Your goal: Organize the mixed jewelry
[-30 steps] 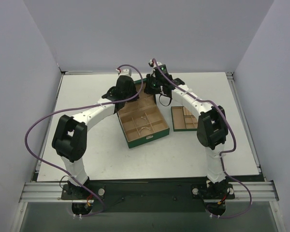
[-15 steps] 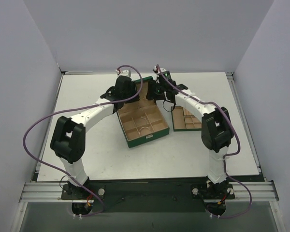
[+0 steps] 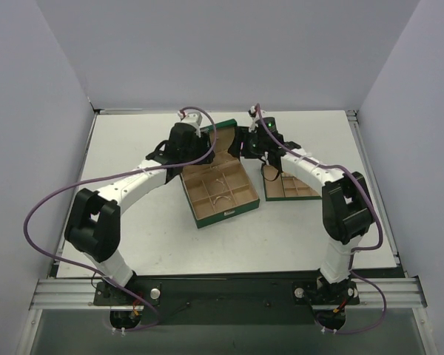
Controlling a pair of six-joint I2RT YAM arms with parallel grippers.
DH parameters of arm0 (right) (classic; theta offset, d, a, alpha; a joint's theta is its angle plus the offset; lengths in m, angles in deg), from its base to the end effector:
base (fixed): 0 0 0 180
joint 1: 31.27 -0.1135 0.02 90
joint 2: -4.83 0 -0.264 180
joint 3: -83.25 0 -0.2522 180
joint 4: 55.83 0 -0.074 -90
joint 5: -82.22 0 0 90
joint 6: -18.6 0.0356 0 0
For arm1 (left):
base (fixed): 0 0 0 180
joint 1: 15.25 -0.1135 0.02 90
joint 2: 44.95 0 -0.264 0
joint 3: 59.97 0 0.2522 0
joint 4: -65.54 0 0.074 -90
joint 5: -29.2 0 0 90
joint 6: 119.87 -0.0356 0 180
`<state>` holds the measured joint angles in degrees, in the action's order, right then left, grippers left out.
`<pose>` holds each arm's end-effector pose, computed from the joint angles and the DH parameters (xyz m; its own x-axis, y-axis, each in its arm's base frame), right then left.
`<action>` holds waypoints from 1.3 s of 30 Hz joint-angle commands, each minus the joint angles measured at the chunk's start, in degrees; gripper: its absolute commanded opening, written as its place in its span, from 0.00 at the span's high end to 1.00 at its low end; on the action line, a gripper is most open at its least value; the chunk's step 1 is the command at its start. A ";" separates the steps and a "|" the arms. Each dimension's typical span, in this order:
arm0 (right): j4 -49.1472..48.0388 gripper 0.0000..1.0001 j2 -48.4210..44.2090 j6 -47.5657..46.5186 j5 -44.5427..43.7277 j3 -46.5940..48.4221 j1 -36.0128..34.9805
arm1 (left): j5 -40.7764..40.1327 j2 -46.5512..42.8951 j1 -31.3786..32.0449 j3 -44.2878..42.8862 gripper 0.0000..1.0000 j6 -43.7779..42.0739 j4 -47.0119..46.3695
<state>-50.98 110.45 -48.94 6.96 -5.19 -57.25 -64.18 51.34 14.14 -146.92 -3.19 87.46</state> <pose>0.3900 0.2001 0.2713 -0.5137 0.1606 -0.8428 -0.4802 0.7602 0.4376 0.3421 -0.1903 0.2781 -0.6042 -0.1741 -0.7775 0.1955 0.9136 -0.3565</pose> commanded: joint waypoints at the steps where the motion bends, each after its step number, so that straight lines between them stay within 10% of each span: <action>1: -7.70 0.48 -0.95 4.69 3.36 -3.53 -0.48 | 4.77 -1.90 -0.82 4.10 0.37 -5.93 -5.43; 32: -8.67 0.47 0.03 5.84 4.60 -7.13 -1.44 | 10.32 -1.98 -2.67 6.39 0.33 -19.99 -13.88; 39: 1.78 0.47 -5.07 1.72 -7.17 -9.50 -3.81 | 10.40 -6.73 -2.58 9.47 0.33 -20.17 -13.79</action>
<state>-54.61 110.35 -44.18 7.31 -13.01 -59.15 -54.52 49.40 11.54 -137.90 -21.86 75.66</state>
